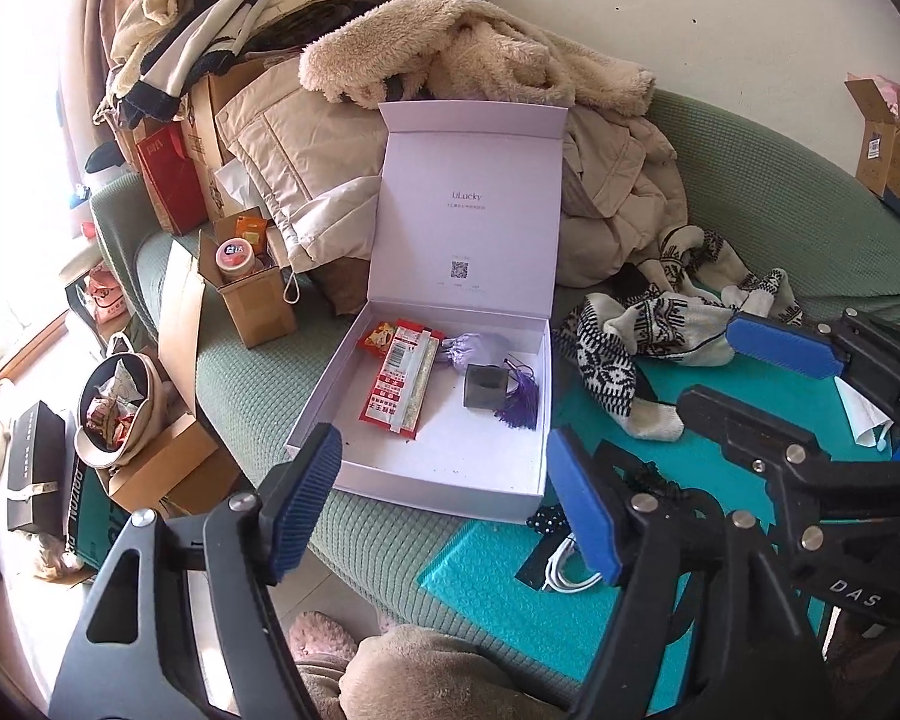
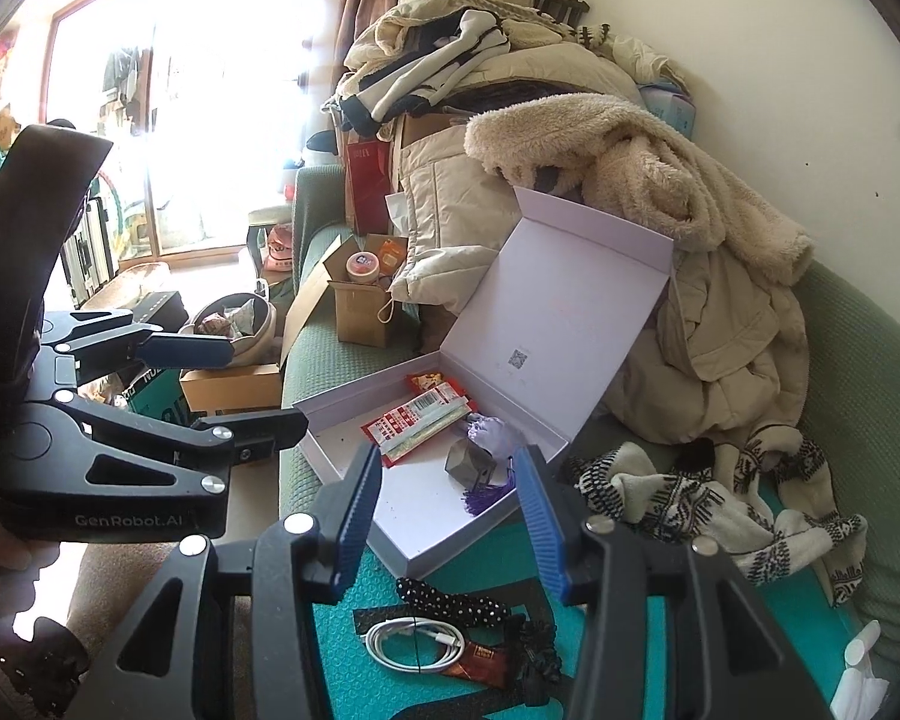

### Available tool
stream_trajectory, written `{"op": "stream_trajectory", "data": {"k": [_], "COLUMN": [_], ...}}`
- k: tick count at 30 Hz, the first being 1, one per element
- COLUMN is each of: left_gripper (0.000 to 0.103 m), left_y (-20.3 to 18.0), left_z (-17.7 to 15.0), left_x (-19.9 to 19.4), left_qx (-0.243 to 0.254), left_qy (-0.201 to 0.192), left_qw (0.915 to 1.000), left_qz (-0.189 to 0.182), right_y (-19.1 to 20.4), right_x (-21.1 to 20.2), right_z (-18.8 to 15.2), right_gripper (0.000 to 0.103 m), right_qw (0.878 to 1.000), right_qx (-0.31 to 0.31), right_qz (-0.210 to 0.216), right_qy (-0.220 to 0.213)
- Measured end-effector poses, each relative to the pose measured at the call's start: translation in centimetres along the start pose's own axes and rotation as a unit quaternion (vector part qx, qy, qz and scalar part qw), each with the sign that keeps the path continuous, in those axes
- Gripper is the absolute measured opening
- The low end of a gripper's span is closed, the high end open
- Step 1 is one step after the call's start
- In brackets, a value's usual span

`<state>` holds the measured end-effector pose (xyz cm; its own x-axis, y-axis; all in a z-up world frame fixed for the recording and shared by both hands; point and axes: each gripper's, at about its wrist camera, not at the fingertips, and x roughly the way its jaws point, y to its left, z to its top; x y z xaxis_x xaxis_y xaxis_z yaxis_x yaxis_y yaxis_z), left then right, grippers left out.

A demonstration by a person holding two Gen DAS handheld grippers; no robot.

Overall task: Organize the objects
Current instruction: 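Open both grippers and withdraw them from the box back toward the mat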

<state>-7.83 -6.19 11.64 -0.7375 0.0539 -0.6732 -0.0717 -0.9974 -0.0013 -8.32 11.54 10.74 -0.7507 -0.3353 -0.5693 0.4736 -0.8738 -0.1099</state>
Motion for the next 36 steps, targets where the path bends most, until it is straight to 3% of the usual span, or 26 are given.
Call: {"op": "stream_trajectory", "data": {"k": [23,36], "left_gripper": [0.071,0.071], "left_y": [-6.1,-7.9], "left_z": [-8.1,-11.4], "left_x": [-4.1,-2.0], "left_qx": [0.009,0.008], "left_qy": [0.026,0.057], "left_qw": [0.9991,0.9963], "left_qz": [-0.032,-0.063], "right_y": [0.2,-1.0], "right_x": [-6.1,-5.5], "right_z": [-7.6,-11.6], "right_gripper": [0.05,0.05], "right_qw": [0.999,0.995], "right_qx": [0.038,0.072], "right_qz": [-0.025,-0.032], "right_qy": [0.026,0.058]}}
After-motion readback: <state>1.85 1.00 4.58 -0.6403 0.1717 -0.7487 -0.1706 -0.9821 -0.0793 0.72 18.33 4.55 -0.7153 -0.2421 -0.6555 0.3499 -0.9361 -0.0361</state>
